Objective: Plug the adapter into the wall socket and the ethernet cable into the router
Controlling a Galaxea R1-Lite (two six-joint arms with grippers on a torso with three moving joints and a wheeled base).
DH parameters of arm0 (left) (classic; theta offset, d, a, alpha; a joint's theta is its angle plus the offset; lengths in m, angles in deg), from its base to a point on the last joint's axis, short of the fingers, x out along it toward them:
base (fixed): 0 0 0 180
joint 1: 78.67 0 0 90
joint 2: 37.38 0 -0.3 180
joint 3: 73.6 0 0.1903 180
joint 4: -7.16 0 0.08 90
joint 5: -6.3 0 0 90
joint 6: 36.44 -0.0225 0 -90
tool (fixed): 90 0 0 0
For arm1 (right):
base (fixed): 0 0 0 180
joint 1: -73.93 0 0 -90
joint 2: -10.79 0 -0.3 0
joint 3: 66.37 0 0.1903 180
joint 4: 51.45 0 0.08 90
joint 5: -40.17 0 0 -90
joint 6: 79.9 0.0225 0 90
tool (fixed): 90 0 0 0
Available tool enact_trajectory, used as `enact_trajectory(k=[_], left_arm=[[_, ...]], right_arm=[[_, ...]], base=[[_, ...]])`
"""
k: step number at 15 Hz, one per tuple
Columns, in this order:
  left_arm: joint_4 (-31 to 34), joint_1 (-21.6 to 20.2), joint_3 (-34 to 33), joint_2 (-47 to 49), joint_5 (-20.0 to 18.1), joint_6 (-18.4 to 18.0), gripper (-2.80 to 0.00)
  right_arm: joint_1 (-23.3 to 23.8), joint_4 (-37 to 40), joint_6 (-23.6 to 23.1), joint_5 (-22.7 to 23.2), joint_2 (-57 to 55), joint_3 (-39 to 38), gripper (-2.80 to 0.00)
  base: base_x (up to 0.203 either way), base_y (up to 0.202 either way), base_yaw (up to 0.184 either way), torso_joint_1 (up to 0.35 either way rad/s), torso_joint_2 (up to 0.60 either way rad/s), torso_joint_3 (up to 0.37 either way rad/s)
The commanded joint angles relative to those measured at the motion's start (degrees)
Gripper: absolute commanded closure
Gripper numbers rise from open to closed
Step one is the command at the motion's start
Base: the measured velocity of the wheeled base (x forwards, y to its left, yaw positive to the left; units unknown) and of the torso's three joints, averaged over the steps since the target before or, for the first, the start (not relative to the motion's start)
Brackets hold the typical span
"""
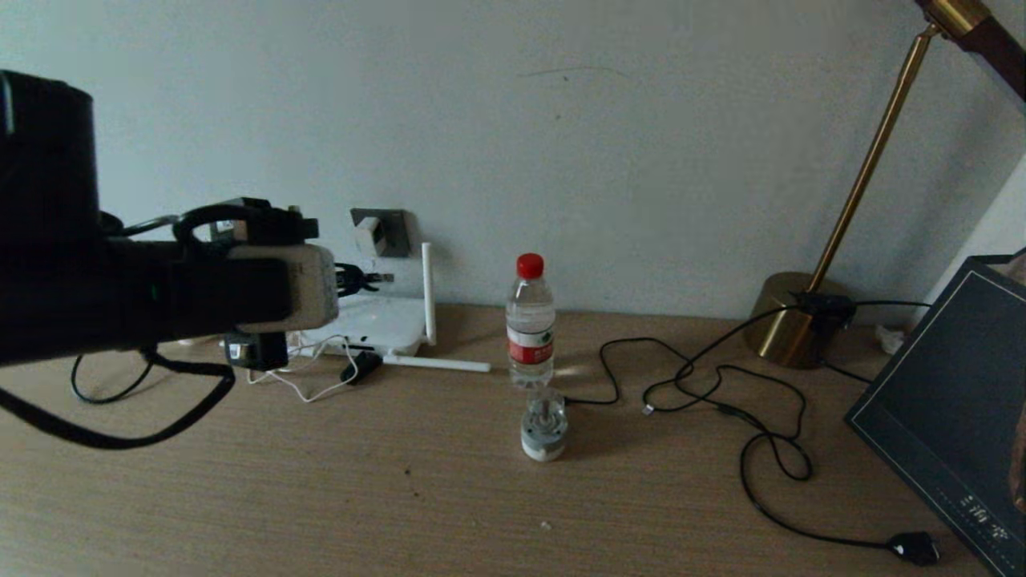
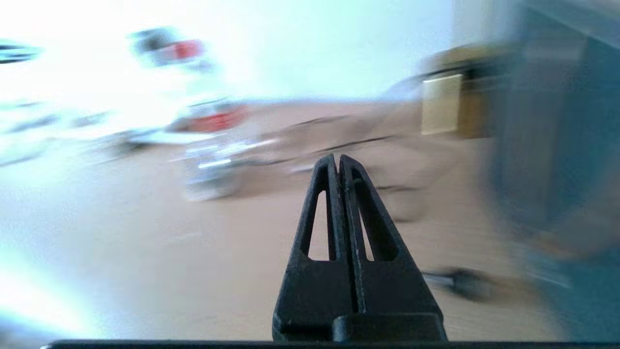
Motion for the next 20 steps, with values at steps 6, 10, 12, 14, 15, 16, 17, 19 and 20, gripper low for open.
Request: enact_trajectory(k=[6,10,12,14,15,16,17,19,20], left_arm=[[0.0,7.6,3.5,1.0,-0.2,0.5,0.0],[-0.2,10.6,7.0,5.4,-0.2,0.9,0.0],[-0.9,11.3,7.9,7.0,-0.2,0.9,0.0],[-1.8,11.4,8.9,8.4,-0.3,1.9,0.0],[-1.8,11.6,8.8,8.5,-0.8,3.2,0.0],[-1.8,12.0,8.7,8.3,-1.2,3.3,0.0],[-1.7,12.0,8.7,8.3,-1.4,3.3,0.0],[-1.8,12.8,8.6,8.7,-1.5,3.2,0.0],[-1.9,13.1,8.7,9.1,-1.5,3.2,0.0]], right_arm=[[-3.4,-15.7,4.6,22.9,-43.6,11.1,0.0],[-14.9,-20.2,4.7,20.6,-48.1,14.3,0.0],[-16.7,-22.3,5.0,20.4,-56.2,18.1,0.0],[-18.7,-26.7,5.7,20.0,-64.9,22.3,0.0],[-20.2,-29.4,7.3,19.9,-69.3,25.4,0.0],[-22.7,-31.9,10.2,19.8,-72.1,29.0,0.0],[-25.4,-34.0,12.9,19.7,-73.7,31.3,0.0],[-28.6,-35.4,14.2,19.5,-76.0,34.0,0.0],[-29.3,-35.4,14.3,19.5,-76.1,34.2,0.0]], base=[[0.0,0.0,0.0,0.0,0.0,0.0],[0.0,0.0,0.0,0.0,0.0,0.0],[0.0,0.0,0.0,0.0,0.0,0.0],[0.0,0.0,0.0,0.0,0.0,0.0],[0.0,0.0,0.0,0.0,0.0,0.0],[0.0,0.0,0.0,0.0,0.0,0.0],[0.0,0.0,0.0,0.0,0.0,0.0],[0.0,0.0,0.0,0.0,0.0,0.0],[0.0,0.0,0.0,0.0,0.0,0.0]])
